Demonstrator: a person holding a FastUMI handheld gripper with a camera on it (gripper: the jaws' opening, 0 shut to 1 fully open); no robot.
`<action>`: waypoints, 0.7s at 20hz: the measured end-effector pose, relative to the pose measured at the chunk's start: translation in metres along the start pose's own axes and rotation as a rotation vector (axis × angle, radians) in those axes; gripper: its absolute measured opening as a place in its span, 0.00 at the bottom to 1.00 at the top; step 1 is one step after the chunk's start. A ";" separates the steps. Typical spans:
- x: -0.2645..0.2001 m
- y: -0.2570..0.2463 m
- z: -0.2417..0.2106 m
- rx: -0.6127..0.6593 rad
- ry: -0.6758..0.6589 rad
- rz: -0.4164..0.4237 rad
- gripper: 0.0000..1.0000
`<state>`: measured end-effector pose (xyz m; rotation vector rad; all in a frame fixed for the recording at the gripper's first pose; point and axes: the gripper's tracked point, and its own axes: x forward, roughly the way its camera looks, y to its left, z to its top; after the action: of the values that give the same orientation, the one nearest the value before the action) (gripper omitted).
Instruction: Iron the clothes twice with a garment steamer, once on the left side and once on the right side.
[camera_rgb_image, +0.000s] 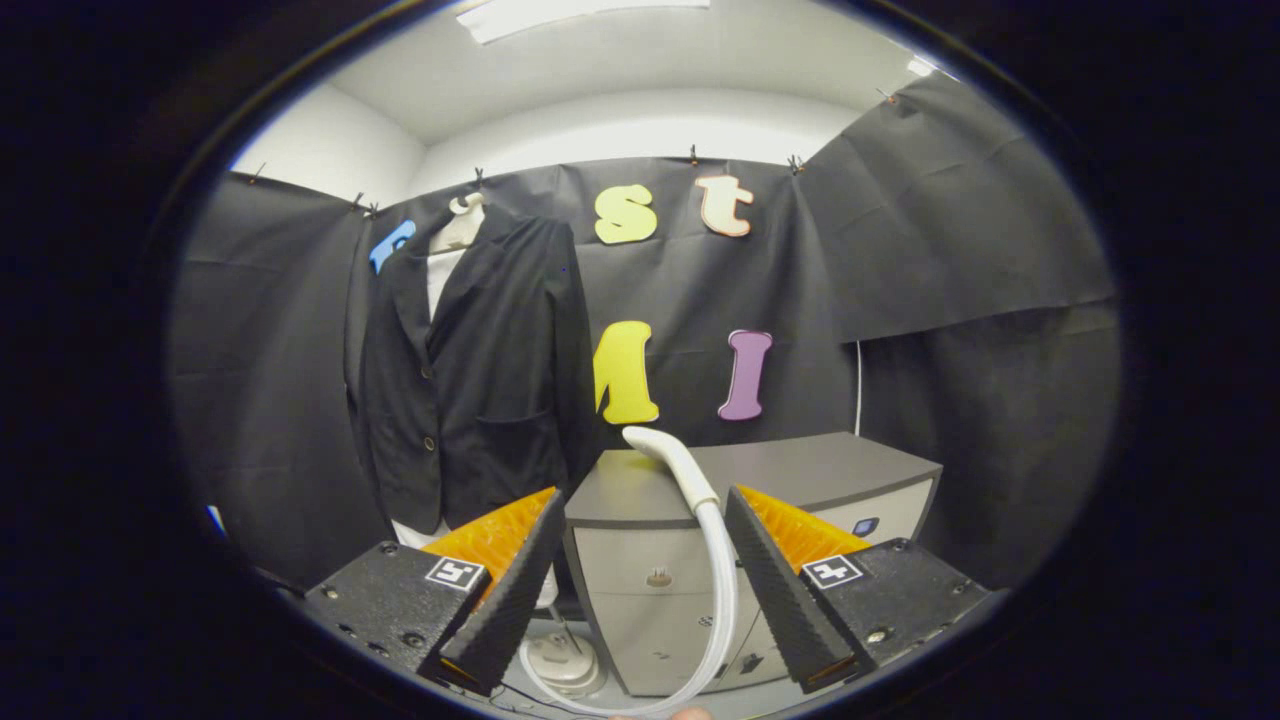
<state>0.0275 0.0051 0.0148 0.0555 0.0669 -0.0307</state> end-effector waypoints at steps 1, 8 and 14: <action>0.002 -0.001 0.001 0.015 0.008 -0.009 1.00; 0.011 -0.009 -0.003 0.056 0.101 -0.088 1.00; 0.023 -0.018 0.008 0.092 0.173 -0.099 1.00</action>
<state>0.0505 -0.0135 0.0201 0.1472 0.2414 -0.1279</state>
